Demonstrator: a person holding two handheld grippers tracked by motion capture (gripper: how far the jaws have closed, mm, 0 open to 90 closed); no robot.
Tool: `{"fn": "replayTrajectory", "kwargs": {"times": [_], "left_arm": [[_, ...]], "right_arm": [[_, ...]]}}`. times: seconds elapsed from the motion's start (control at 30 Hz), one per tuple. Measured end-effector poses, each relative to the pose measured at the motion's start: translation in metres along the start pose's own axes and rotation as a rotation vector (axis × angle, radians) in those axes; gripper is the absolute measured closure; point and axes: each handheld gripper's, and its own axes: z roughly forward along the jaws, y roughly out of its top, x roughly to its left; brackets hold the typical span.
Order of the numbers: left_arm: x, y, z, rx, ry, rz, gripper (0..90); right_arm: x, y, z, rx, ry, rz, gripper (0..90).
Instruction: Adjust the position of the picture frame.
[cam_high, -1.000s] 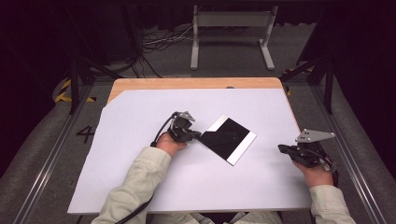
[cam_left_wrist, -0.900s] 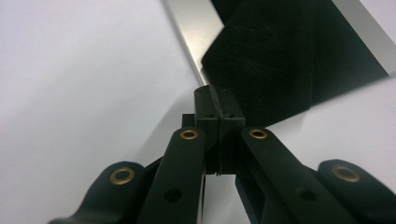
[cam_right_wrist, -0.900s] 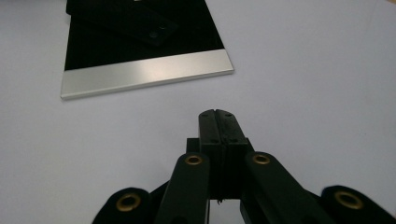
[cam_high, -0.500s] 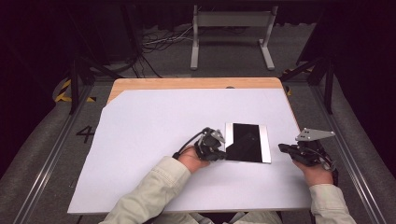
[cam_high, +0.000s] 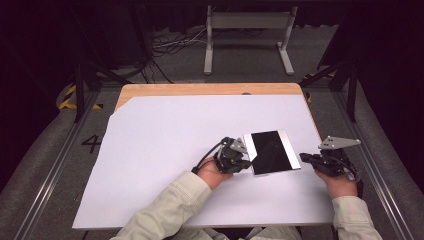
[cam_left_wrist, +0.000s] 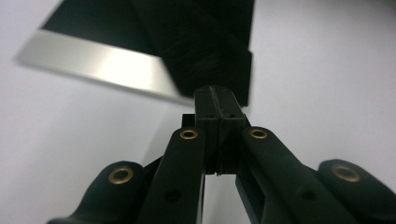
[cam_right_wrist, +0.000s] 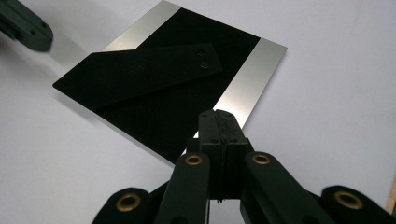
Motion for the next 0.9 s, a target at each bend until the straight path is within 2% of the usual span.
{"fn": "replayTrajectory", "kwargs": {"times": [0.03,0.07,0.17,0.23,0.3,0.4,0.6,0.9], "left_arm": [[0.0,0.0,0.0,0.0,0.0,0.0,90.0],[0.007,-0.007,-0.01,-0.007,0.018,-0.025,90.0],[0.019,-0.016,-0.025,-0.021,0.035,-0.054,90.0],[0.021,-0.019,-0.03,-0.027,0.045,-0.067,90.0],[0.027,-0.026,-0.042,-0.046,0.071,-0.089,90.0],[0.032,-0.034,-0.054,-0.049,0.093,-0.109,90.0],[0.039,-0.05,-0.071,-0.066,0.128,-0.138,90.0],[0.044,-0.067,-0.084,-0.065,0.155,-0.172,90.0]], "right_arm": [[0.0,0.0,0.0,0.0,0.0,0.0,90.0],[-0.001,0.002,0.005,0.011,0.0,-0.003,90.0],[-0.004,0.007,0.013,0.014,-0.003,0.004,90.0],[-0.005,0.01,0.016,0.015,-0.009,0.008,90.0],[-0.008,0.016,0.022,0.016,-0.006,0.018,90.0],[-0.015,0.027,0.033,0.035,-0.012,0.036,90.0],[-0.028,0.04,0.053,0.075,-0.037,0.071,90.0],[-0.043,0.053,0.082,0.138,-0.09,0.104,90.0]]}}
